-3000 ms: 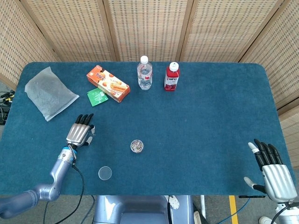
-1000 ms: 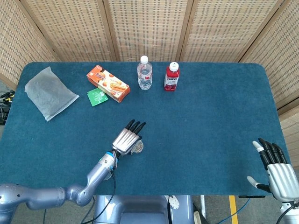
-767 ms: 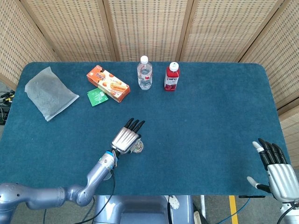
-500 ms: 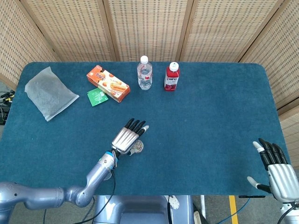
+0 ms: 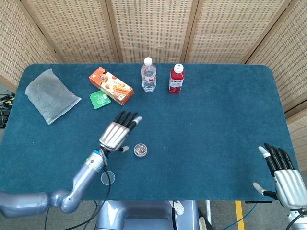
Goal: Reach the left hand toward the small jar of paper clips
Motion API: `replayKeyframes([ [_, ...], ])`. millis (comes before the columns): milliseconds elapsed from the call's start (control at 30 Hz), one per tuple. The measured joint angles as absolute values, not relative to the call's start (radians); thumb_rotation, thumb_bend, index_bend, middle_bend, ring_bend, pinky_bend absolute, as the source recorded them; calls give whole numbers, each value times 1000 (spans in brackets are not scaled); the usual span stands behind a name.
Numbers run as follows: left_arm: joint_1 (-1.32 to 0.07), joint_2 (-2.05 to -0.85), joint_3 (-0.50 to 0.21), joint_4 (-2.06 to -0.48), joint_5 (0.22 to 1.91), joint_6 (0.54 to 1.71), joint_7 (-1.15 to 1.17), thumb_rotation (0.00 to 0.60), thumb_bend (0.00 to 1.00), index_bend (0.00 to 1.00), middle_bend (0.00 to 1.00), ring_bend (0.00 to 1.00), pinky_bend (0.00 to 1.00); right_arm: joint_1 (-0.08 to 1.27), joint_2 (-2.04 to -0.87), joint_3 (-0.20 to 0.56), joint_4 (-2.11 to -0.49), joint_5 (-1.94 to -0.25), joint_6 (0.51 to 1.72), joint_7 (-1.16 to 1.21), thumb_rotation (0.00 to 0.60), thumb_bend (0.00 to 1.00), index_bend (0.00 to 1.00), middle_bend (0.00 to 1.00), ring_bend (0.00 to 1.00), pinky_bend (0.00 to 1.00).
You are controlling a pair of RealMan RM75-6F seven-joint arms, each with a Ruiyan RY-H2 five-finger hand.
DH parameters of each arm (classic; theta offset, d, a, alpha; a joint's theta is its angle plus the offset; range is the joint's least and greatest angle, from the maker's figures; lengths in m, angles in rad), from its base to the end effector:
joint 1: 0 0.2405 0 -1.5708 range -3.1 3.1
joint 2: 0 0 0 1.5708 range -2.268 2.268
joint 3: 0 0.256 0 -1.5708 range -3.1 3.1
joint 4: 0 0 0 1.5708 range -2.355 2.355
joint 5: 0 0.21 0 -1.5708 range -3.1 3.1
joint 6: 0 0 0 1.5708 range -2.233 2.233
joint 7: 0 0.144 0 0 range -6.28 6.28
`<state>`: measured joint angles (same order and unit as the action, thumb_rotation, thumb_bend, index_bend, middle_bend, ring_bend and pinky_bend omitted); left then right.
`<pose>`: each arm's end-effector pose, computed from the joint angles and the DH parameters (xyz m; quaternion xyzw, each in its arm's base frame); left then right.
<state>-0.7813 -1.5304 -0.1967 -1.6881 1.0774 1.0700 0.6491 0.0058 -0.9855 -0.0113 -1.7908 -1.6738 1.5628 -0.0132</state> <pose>-0.0920 0.3232 -0.0049 -0.7693 -0.2882 -0.3815 0.4239 -0.2751 -0.1425 0.1781 0.6184 -0.3799 0.4130 0.5502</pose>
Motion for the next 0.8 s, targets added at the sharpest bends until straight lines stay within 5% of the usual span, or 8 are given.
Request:
replayKeyframes([
  [333,-494,-1296,-121,-1796,1144,1413,530,600,0,0,0,0,0,5,-988,-15,-1795,-1683,1562,-31,600,0,0,0,0,0],
  [800,-186,-1190,82,-1654,1403,1569,90,600,0,0,0,0,0,-18,-1007,-7,-1799,-1680,1605,-104,600,0,0,0,0,0],
])
